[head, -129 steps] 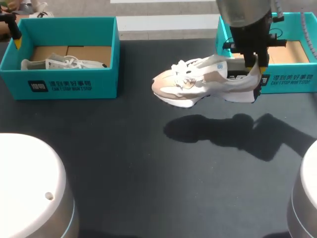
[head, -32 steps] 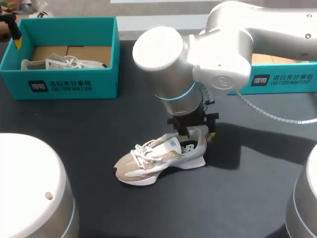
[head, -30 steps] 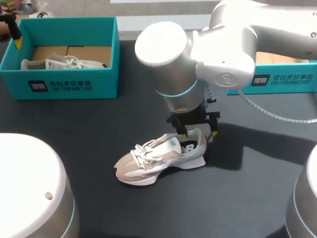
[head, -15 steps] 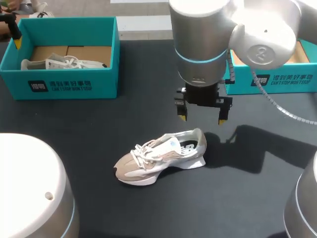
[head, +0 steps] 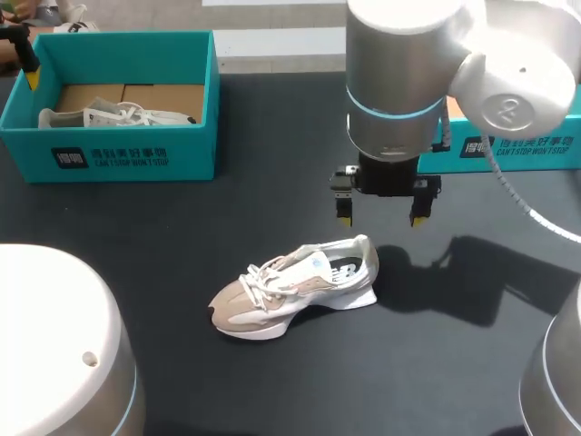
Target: Take the shoe out of the shoebox, open the shoe tongue, remove and reinsert the insole, then place the shoe into the shoebox
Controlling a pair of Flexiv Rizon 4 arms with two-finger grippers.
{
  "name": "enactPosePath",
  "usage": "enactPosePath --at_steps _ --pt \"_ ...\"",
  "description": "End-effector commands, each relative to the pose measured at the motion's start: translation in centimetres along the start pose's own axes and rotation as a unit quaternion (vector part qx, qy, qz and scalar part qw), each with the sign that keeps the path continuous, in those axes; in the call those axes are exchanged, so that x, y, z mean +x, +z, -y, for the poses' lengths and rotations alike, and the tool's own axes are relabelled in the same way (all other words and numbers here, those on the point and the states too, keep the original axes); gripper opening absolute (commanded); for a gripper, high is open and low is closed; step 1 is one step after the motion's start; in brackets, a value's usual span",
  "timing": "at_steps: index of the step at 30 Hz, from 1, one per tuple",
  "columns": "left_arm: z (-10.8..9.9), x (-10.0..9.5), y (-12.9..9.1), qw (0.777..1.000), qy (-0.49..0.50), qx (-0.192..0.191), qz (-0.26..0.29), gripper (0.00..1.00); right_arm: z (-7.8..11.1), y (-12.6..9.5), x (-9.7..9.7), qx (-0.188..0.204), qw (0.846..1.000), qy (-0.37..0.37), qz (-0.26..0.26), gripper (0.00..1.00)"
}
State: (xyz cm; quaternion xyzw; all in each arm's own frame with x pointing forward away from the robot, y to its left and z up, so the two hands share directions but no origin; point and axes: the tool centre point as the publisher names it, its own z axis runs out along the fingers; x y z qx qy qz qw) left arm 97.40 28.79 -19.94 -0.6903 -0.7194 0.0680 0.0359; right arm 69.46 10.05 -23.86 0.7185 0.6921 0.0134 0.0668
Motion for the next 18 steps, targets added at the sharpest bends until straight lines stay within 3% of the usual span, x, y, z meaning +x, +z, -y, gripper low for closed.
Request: enactPosePath --at_steps 1,14,18 --pt "0.06 0.02 -0.02 1.000 0.000 -0.001 -0.001 1.00 -0.52 0.05 0.54 0.019 0.992 -0.125 0.026 1.00" --pt "0.06 0.02 -0.02 1.000 0.000 -0.001 -0.001 1.00 -0.52 0.05 0.54 0.019 0.992 -0.125 0.026 1.00" --pt "0.06 0.02 -0.02 1.000 0.000 -0.001 -0.001 1.00 -0.85 0.89 0.01 -0.010 0.963 -0.268 -0.019 1.00"
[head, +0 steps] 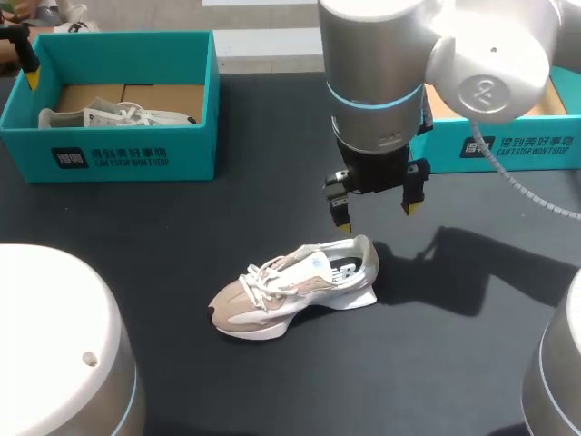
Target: Take the shoe out of the shoebox, open the shoe tongue, remove and reinsert the insole, then place the shoe into the shoebox
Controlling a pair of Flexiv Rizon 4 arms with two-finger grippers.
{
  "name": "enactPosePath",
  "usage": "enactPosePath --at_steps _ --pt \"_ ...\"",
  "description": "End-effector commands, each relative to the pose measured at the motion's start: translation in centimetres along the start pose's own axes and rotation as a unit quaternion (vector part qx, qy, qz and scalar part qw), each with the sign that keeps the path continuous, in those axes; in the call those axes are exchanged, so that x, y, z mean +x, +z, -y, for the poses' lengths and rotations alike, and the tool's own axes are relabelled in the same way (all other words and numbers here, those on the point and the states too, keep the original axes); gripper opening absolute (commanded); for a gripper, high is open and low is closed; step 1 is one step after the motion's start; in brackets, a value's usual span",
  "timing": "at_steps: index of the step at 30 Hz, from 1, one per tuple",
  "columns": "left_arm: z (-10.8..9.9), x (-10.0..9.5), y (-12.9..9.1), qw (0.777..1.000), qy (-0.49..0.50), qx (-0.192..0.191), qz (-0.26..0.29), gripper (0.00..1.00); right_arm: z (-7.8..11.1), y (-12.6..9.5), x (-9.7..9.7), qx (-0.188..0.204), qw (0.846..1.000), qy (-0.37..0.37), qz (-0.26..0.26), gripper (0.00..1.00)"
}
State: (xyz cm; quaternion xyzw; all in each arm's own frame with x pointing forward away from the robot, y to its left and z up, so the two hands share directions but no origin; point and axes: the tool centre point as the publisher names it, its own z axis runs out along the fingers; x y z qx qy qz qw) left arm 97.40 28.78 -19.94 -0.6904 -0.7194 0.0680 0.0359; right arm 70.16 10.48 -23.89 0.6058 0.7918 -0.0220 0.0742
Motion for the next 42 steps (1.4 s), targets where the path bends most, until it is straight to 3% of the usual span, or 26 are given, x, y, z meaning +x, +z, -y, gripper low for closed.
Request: enactPosePath --at_steps 1,7,9,11,30,32,34,35,37,38,40,42 --pt "0.1 0.0 0.0 1.000 0.000 -0.001 -0.001 1.00 -0.1 0.9 -0.6 -0.041 0.988 -0.147 -0.037 1.00" --pt "0.1 0.0 0.0 1.000 0.000 -0.001 -0.001 1.00 -0.6 1.2 -2.0 -0.091 0.938 -0.322 -0.094 1.00" --pt "0.1 0.0 0.0 1.000 0.000 -0.001 -0.001 1.00 -0.8 0.7 -2.0 -0.122 0.906 -0.387 -0.120 1.00" --pt "0.1 0.0 0.0 1.000 0.000 -0.001 -0.001 1.00 -0.9 0.6 -2.1 -0.136 0.887 -0.420 -0.138 1.00" --pt "0.1 0.0 0.0 1.000 0.000 -0.001 -0.001 1.00 -1.0 0.7 -2.2 -0.127 0.884 -0.432 -0.127 1.00" --pt "0.1 0.0 0.0 1.000 0.000 -0.001 -0.001 1.00 -0.8 0.8 -2.7 -0.172 0.858 -0.453 -0.168 1.00" --pt "0.1 0.0 0.0 1.000 0.000 -0.001 -0.001 1.00 -0.2 0.8 -3.7 -0.218 0.848 -0.447 -0.183 1.00" --pt "0.1 0.0 0.0 1.000 0.000 -0.001 -0.001 1.00 0.0 1.0 -4.0 -0.220 0.832 -0.469 -0.201 1.00" --pt "0.1 0.0 0.0 1.000 0.000 -0.001 -0.001 1.00 0.5 1.6 -5.2 -0.233 0.818 -0.483 -0.206 1.00" --pt "0.1 0.0 0.0 1.000 0.000 -0.001 -0.001 1.00 0.8 1.9 -5.6 -0.238 0.802 -0.498 -0.229 1.00" --pt "0.1 0.0 0.0 1.000 0.000 -0.001 -0.001 1.00 1.2 2.6 -6.7 -0.243 0.790 -0.510 -0.240 1.00" --pt "0.1 0.0 0.0 1.000 0.000 -0.001 -0.001 1.00 1.5 2.9 -7.4 -0.257 0.765 -0.530 -0.259 1.00"
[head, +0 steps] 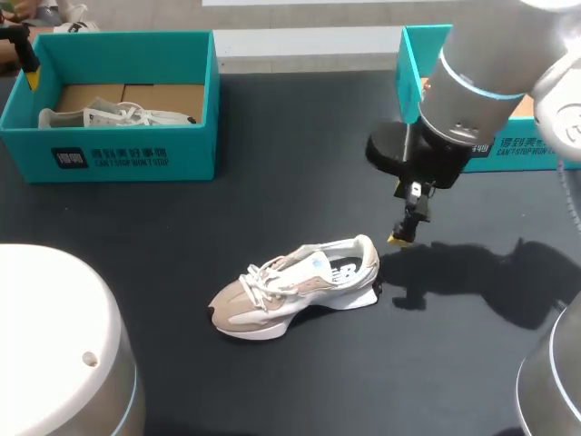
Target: Take the shoe out of the shoebox, open the shoe tongue, remove and reinsert the insole, then place the shoe into the shoebox
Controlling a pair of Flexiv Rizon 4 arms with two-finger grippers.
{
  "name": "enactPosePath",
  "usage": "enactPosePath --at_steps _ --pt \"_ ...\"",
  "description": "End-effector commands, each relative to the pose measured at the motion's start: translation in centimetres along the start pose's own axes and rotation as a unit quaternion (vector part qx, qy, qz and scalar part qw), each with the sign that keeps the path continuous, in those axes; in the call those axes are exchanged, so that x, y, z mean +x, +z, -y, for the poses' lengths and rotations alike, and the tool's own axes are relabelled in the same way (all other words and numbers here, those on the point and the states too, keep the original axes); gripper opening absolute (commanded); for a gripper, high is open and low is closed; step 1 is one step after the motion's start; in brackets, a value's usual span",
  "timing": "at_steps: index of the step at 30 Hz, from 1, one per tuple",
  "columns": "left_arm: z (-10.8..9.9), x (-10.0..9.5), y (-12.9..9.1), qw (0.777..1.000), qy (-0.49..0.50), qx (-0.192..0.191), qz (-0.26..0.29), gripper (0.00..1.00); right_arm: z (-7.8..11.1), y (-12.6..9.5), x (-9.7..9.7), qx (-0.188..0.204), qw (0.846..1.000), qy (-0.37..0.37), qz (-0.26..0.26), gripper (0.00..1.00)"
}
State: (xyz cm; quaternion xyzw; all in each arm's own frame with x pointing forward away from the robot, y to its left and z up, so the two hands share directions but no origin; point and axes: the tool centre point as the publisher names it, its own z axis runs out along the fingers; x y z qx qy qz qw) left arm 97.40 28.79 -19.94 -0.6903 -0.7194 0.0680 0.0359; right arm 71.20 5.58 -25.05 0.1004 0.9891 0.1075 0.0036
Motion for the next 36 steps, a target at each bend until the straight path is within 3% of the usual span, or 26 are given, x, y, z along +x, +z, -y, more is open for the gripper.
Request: enactPosePath --at_steps 1,6,13,20,26,29,30,36 --pt "0.1 0.0 0.0 1.000 0.000 -0.001 -0.001 1.00 3.5 0.1 -0.5 -0.213 0.974 -0.067 -0.036 1.00" --pt "0.1 0.0 0.0 1.000 0.000 -0.001 -0.001 1.00 4.8 1.1 -1.1 -0.266 0.958 -0.094 -0.044 1.00" --pt "0.1 0.0 0.0 1.000 0.000 -0.001 -0.001 1.00 5.6 3.3 -1.7 -0.292 0.951 -0.085 -0.047 1.00" --pt "0.1 0.0 0.0 1.000 0.000 -0.001 -0.001 1.00 6.0 4.8 -2.3 -0.336 0.936 -0.100 -0.013 1.00" --pt "0.1 0.0 0.0 1.000 0.000 -0.001 -0.001 1.00 6.6 5.2 -2.5 -0.340 0.930 -0.138 -0.006 1.00" --pt "0.1 0.0 0.0 1.000 0.000 -0.001 -0.001 1.00 6.8 5.5 -2.5 -0.338 0.931 -0.138 -0.014 1.00" --pt "0.1 0.0 0.0 1.000 0.000 -0.001 -0.001 1.00 7.1 5.9 -2.5 -0.317 0.938 -0.138 -0.010 1.00" --pt "0.1 0.0 0.0 1.000 0.000 -0.001 -0.001 1.00 7.1 5.9 -2.5 -0.317 0.938 -0.138 -0.010 1.00"
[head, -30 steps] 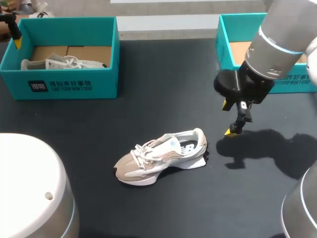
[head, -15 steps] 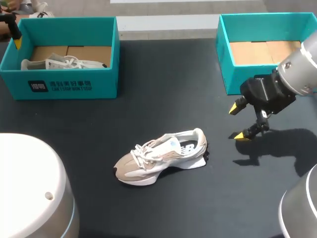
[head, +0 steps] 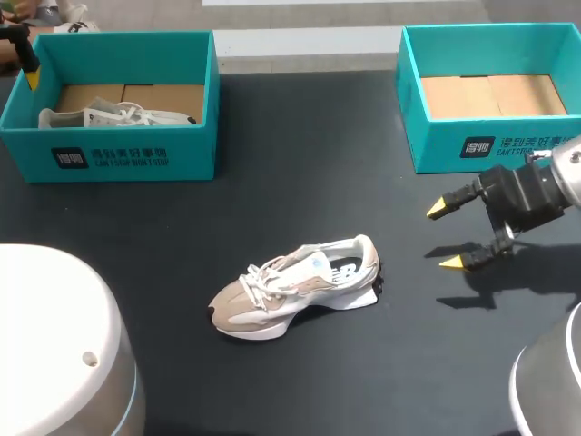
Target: Take the shoe out of the shoebox, open the shoe tongue, remove and reinsert the insole, then place the shoe into the shoebox
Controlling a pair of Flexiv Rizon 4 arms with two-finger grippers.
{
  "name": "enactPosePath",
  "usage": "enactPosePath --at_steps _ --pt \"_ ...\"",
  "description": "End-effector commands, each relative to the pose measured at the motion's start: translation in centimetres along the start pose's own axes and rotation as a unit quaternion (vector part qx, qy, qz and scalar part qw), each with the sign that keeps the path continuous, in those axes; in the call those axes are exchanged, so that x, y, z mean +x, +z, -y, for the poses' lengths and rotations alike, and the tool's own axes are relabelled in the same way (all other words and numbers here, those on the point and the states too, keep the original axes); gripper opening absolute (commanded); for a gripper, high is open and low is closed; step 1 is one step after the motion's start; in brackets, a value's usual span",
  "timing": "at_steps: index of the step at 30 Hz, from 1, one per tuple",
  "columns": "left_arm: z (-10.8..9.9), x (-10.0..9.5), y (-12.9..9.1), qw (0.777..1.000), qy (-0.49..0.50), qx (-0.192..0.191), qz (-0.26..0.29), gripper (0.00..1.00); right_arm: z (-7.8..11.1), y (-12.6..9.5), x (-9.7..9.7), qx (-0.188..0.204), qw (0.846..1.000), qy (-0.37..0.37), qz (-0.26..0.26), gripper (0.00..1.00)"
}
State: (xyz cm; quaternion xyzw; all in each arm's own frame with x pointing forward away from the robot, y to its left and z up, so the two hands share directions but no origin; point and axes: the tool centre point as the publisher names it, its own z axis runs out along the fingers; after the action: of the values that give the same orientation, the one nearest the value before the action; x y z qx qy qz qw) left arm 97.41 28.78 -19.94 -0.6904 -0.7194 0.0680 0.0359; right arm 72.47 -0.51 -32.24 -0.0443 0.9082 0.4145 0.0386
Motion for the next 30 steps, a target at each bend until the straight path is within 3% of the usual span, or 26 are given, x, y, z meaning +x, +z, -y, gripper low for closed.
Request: enactPosePath --at_steps 1,9,11,15,23,30 --pt "0.1 0.0 0.0 1.000 0.000 -0.001 -0.001 1.00 0.1 0.1 0.1 -0.001 1.000 0.000 0.002 1.00" --pt "0.1 0.0 0.0 1.000 0.000 -0.001 -0.001 1.00 0.1 0.1 0.1 -0.001 1.000 0.000 0.002 1.00" --pt "0.1 0.0 0.0 1.000 0.000 -0.001 -0.001 1.00 1.0 0.5 -0.1 -0.031 0.999 -0.012 0.017 1.00" --pt "0.1 0.0 0.0 1.000 0.000 -0.001 -0.001 1.00 2.7 1.1 0.0 -0.051 0.998 -0.023 0.025 1.00" --pt "0.1 0.0 0.0 1.000 0.000 -0.001 -0.001 1.00 5.3 2.0 0.3 -0.048 0.999 -0.002 0.021 1.00" --pt "0.1 0.0 0.0 1.000 0.000 -0.001 -0.001 1.00 5.7 2.0 0.3 -0.061 0.998 0.008 0.020 1.00"
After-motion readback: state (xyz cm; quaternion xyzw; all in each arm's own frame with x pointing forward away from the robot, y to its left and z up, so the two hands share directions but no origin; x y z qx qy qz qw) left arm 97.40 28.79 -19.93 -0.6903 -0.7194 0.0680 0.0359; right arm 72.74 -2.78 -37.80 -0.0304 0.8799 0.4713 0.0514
